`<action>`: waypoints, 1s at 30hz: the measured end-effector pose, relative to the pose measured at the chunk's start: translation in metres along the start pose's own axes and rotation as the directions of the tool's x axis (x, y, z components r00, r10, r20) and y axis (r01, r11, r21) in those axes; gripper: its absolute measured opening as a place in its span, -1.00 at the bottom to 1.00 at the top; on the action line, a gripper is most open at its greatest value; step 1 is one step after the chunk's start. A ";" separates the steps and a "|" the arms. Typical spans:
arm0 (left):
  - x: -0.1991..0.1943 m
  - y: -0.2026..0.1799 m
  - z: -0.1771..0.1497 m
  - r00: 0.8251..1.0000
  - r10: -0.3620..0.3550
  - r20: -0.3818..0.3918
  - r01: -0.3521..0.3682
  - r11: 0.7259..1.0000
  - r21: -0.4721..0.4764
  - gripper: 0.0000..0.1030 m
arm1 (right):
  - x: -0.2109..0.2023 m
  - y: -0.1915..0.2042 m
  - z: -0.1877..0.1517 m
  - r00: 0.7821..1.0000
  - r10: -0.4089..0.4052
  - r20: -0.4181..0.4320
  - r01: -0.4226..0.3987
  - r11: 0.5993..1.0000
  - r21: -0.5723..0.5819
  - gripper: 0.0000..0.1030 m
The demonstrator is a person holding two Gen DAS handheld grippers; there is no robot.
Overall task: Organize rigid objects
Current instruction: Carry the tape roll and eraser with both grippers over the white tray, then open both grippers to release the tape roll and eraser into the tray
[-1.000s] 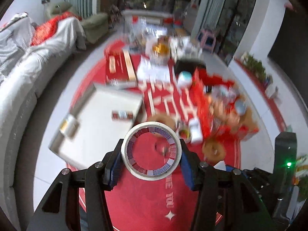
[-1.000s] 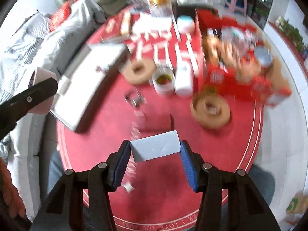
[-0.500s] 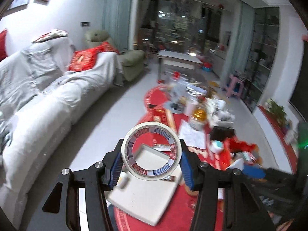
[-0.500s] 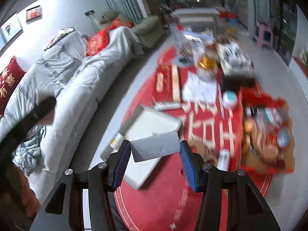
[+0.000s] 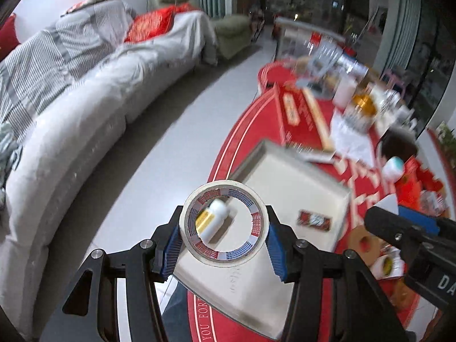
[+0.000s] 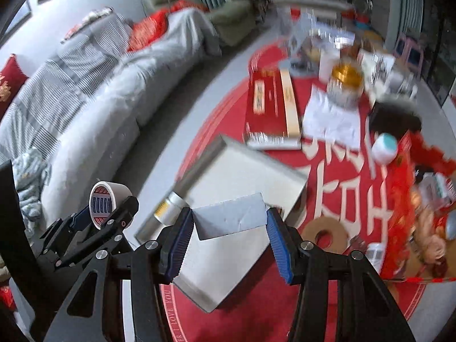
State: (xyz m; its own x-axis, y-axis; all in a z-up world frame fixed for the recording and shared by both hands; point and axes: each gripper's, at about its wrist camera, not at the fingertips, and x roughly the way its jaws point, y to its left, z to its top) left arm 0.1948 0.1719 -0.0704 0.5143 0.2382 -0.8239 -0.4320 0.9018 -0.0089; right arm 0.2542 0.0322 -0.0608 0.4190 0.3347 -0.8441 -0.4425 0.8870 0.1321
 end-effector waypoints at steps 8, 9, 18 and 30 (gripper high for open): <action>0.053 -0.001 -0.019 0.994 -0.008 -0.109 0.006 1.000 -0.017 0.10 | 0.062 -0.016 -0.006 0.994 -0.037 -0.101 0.038 0.999 0.010 0.04; 0.056 -0.001 -0.020 0.993 -0.009 -0.115 0.007 1.000 -0.017 0.10 | 0.068 -0.017 -0.007 0.993 -0.042 -0.113 0.043 0.999 0.005 0.04; 0.077 -0.005 -0.025 0.987 -0.014 -0.160 0.012 1.000 -0.014 0.10 | 0.095 -0.016 -0.010 0.985 -0.046 -0.165 0.048 0.999 0.005 0.04; 0.089 -0.006 -0.033 0.980 -0.018 -0.198 0.016 1.000 -0.012 0.10 | 0.110 -0.014 -0.014 0.980 -0.054 -0.194 0.055 0.998 0.003 0.04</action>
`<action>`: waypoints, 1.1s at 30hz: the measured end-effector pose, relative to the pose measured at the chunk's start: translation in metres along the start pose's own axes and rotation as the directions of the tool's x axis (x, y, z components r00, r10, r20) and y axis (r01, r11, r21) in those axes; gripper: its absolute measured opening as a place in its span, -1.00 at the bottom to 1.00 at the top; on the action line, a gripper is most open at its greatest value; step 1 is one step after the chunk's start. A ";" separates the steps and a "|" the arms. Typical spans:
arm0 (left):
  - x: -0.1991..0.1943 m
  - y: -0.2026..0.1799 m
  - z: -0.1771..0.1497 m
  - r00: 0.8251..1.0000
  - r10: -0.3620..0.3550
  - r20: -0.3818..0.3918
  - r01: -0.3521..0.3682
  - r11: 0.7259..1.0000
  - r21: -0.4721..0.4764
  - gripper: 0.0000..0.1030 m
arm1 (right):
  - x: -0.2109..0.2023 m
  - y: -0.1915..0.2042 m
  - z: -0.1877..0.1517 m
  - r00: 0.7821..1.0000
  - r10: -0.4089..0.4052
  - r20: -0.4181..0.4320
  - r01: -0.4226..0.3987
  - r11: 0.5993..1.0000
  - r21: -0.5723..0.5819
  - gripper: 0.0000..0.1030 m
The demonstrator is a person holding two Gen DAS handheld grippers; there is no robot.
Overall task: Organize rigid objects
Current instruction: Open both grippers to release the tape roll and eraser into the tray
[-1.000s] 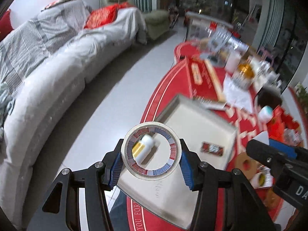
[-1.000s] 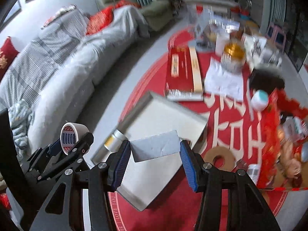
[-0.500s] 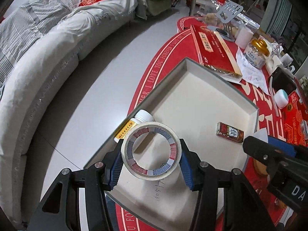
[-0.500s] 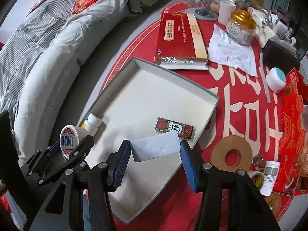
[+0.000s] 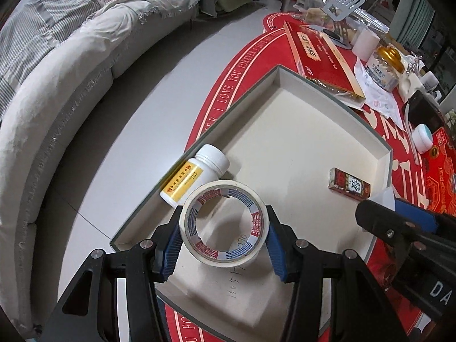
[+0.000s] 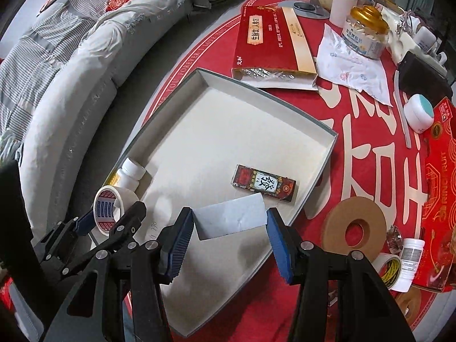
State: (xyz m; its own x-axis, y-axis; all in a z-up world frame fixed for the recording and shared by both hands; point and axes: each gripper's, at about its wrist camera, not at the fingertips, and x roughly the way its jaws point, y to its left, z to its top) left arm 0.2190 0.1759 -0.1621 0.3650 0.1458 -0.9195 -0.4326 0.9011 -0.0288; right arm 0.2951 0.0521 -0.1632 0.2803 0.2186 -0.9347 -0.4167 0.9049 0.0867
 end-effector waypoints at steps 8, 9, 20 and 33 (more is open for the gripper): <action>0.004 -0.002 -0.001 1.000 -0.001 -0.009 0.001 1.000 0.015 0.10 | 0.006 -0.004 -0.003 1.000 -0.006 -0.014 0.006 1.000 0.008 0.04; 0.005 -0.002 -0.001 1.000 0.001 -0.011 -0.001 1.000 0.016 0.10 | 0.007 -0.004 -0.003 1.000 -0.008 -0.015 0.008 1.000 0.009 0.04; 0.014 -0.004 -0.004 0.999 0.008 -0.035 -0.008 1.000 0.015 0.10 | 0.014 -0.005 -0.005 0.999 -0.005 -0.033 0.006 1.000 0.014 0.04; 0.026 0.000 -0.005 0.994 0.039 -0.098 -0.042 0.999 -0.027 0.60 | 0.016 -0.007 -0.005 1.000 -0.001 -0.021 0.002 1.000 0.028 0.84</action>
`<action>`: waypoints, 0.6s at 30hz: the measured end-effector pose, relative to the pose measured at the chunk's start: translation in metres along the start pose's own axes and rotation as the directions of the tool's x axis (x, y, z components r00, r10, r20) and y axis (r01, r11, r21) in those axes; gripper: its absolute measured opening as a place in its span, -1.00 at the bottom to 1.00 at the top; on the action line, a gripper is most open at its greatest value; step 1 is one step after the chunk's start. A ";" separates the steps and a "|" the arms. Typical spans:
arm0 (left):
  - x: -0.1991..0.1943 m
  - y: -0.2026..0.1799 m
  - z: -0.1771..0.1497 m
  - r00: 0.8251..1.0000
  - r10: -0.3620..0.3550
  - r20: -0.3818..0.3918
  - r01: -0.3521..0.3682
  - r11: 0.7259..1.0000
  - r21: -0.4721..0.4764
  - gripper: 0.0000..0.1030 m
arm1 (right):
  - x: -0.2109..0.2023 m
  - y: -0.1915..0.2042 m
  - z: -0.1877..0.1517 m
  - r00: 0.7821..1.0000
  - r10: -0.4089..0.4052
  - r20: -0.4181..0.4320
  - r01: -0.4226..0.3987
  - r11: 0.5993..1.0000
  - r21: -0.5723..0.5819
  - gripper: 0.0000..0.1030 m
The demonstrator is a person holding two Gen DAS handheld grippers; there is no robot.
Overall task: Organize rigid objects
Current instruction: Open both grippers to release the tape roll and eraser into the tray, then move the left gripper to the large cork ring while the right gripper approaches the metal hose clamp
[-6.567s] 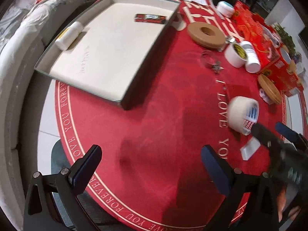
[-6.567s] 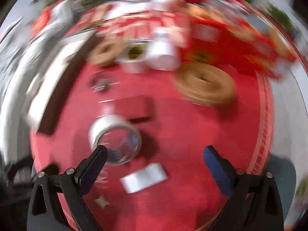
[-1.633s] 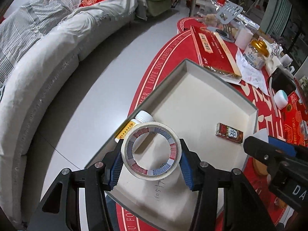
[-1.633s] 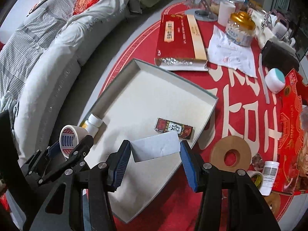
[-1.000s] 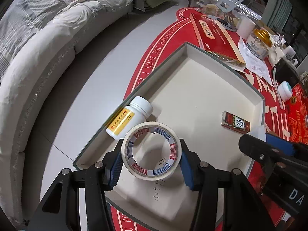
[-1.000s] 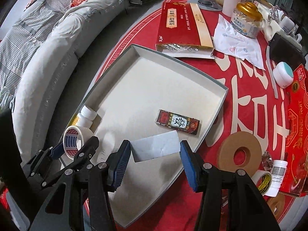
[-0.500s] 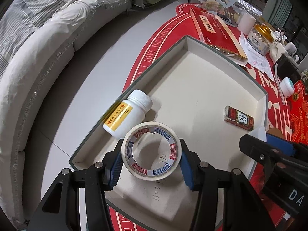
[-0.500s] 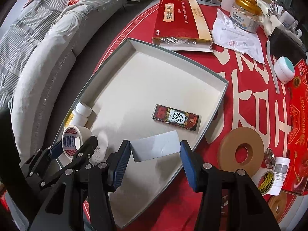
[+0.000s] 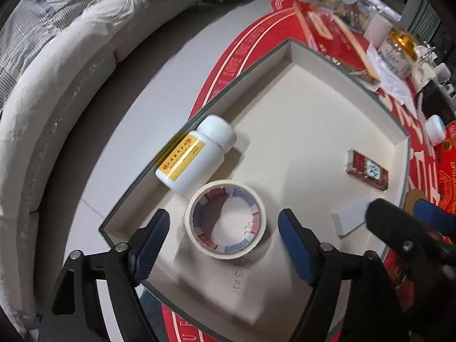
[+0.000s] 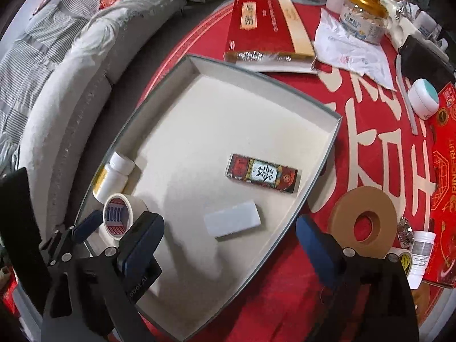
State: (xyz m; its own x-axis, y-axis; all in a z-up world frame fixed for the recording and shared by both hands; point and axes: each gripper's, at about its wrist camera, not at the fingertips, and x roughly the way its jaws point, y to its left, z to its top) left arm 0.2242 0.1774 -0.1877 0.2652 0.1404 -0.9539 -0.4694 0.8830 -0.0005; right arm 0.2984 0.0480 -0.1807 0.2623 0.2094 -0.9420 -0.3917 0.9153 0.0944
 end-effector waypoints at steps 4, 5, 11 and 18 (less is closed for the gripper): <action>0.000 0.002 -0.002 0.999 -0.037 -0.026 0.036 0.999 -0.021 0.65 | -0.004 -0.004 -0.004 1.000 -0.022 -0.002 0.022 1.000 -0.003 0.84; -0.001 0.003 -0.004 0.999 -0.043 -0.033 0.042 0.999 -0.025 0.70 | -0.006 -0.005 -0.006 1.000 -0.027 0.003 0.027 1.000 -0.001 0.84; -0.016 0.010 -0.012 0.998 -0.062 -0.002 0.062 0.997 -0.049 0.99 | -0.019 -0.027 -0.026 0.986 -0.147 0.073 0.149 0.988 -0.027 0.84; -0.029 0.006 -0.026 0.997 -0.080 -0.003 0.080 0.996 -0.027 0.99 | -0.005 -0.063 -0.037 0.990 -0.130 0.059 0.134 0.989 -0.067 0.84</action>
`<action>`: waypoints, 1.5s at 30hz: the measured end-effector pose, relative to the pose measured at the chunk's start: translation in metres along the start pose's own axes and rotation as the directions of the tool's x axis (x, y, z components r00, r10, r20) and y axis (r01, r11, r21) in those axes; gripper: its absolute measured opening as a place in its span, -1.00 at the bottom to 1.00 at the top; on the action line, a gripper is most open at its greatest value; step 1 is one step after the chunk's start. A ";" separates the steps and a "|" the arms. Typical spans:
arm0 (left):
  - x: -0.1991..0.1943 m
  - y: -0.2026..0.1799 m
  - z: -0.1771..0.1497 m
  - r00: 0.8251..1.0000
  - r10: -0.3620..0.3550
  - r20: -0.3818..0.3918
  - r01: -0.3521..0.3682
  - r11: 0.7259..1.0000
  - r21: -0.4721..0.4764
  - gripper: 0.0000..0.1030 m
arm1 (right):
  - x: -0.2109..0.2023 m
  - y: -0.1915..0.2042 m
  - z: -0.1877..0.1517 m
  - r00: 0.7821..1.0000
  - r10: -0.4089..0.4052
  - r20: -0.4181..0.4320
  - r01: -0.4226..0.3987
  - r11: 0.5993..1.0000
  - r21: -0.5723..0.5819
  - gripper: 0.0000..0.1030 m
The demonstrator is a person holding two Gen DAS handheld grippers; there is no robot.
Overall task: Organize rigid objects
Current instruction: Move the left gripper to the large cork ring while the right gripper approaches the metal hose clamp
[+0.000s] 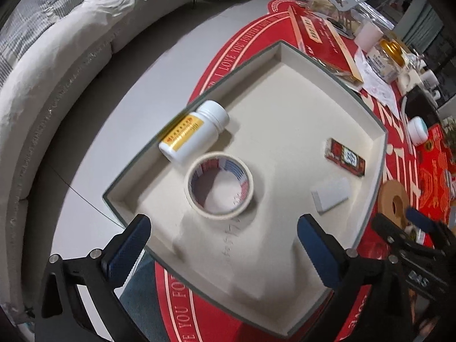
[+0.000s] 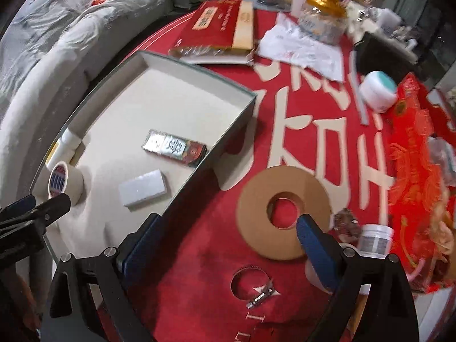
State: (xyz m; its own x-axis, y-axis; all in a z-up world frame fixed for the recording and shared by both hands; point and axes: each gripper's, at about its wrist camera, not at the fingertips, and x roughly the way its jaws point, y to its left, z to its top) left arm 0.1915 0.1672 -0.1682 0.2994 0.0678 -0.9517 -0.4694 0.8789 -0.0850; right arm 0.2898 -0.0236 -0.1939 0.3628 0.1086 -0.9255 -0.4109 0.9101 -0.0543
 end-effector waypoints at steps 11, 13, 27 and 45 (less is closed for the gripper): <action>0.001 -0.007 -0.025 0.999 -0.013 -0.041 0.015 0.999 0.036 0.99 | 0.032 0.014 -0.020 0.982 0.156 -0.109 -0.172 0.973 -0.156 0.95; -0.001 -0.007 -0.030 0.999 -0.029 -0.044 0.031 0.999 0.036 0.99 | 0.028 0.025 -0.034 0.980 0.147 -0.131 -0.173 0.960 -0.221 0.95; -0.029 -0.008 -0.088 0.999 -0.017 -0.049 0.023 0.992 0.125 0.99 | -0.021 0.063 -0.168 0.948 0.219 -0.229 -0.296 0.872 -0.391 0.95; -0.019 -0.151 -0.154 0.995 -0.037 -0.092 0.075 0.887 0.455 0.99 | -0.053 -0.145 -0.248 0.981 0.193 0.000 -0.162 0.824 0.543 0.96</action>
State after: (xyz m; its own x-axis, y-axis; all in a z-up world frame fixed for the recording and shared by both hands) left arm 0.1285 -0.0397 -0.1828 0.2389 -0.0085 -0.9710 -0.0162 0.9998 -0.0128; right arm 0.1229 -0.2608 -0.2299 0.2764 0.2822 -0.9187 0.0567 0.9495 0.3087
